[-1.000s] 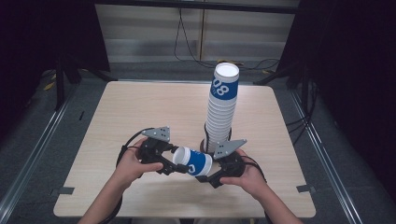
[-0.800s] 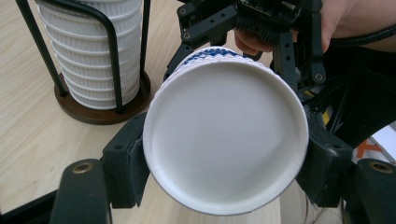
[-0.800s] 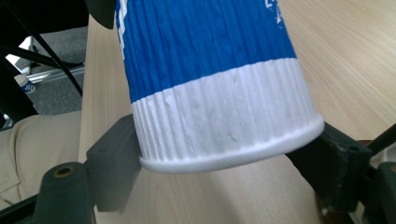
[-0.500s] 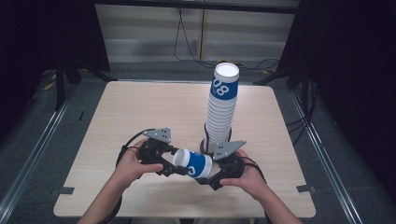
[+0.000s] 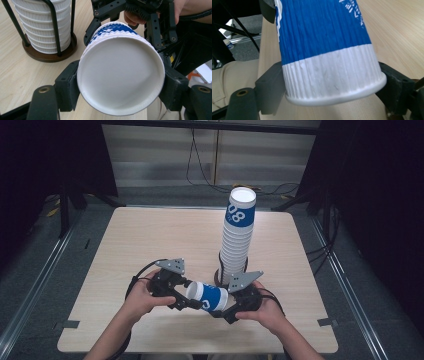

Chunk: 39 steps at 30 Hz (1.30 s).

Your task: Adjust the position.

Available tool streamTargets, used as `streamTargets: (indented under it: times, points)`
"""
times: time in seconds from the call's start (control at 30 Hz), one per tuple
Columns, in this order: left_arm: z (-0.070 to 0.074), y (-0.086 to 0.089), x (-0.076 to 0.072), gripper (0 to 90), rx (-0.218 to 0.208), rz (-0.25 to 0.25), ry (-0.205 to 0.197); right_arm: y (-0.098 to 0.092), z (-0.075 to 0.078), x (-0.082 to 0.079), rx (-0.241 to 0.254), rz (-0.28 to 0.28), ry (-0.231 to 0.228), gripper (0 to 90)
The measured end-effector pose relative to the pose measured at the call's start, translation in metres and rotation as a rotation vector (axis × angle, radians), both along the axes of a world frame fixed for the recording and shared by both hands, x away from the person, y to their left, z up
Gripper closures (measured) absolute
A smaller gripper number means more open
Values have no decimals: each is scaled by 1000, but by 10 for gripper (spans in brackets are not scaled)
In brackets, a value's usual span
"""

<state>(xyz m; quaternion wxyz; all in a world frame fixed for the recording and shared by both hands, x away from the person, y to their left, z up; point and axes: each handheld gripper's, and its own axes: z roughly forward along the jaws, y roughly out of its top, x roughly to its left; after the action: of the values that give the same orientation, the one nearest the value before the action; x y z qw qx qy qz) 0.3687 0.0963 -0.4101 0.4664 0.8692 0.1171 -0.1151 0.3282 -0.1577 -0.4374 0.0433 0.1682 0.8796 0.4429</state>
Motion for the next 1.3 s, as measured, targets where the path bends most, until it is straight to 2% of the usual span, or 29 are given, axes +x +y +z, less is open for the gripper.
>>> streamTargets:
  times: [0.27, 0.33, 0.4, 0.43, 0.47, 0.5, 0.6, 0.7, 0.83, 1.07, 1.1, 1.23, 1.27, 1.3]
  points:
    - [5, 4, -1, 290, -20, 1, -10, 0, 5, -1, 26, 0, 3, 197]
    - [7, 5, -2, 285, -23, -5, -24, 0, 5, -2, 35, -1, 5, 200]
    - [7, 5, -3, 280, -14, -12, -54, 1, 5, -2, 39, 3, 6, 201]
    - [8, 6, -3, 264, -5, -12, -77, 1, 5, -2, 41, 5, 7, 202]
    - [8, 6, -4, 217, -6, -3, -83, 1, 5, -2, 43, 4, 10, 204]
    - [9, 8, -4, 206, 1, 0, -99, 1, 5, -2, 41, 6, 8, 204]
    - [10, 9, -5, 195, 6, -10, -96, 1, 5, -2, 39, 6, 10, 205]
    - [10, 10, -6, 187, 35, -13, -119, 0, 4, -2, 33, 7, 8, 208]
    - [11, 11, -7, 185, 52, -12, -133, 1, 3, -2, 19, 15, 13, 208]
    - [13, 11, -11, 185, 123, -7, -175, 2, 3, -2, -13, 24, 16, 207]
    - [13, 10, -10, 185, 143, -20, -196, 2, 2, -1, -24, 23, 13, 208]
    - [13, 9, -12, 184, 172, -23, -205, 4, 2, 0, -45, 32, 9, 206]
    - [12, 9, -14, 184, 175, -11, -187, 4, 2, 0, -45, 32, 9, 206]
    - [12, 9, -14, 185, 178, -14, -191, 4, 1, 0, -45, 29, 12, 206]
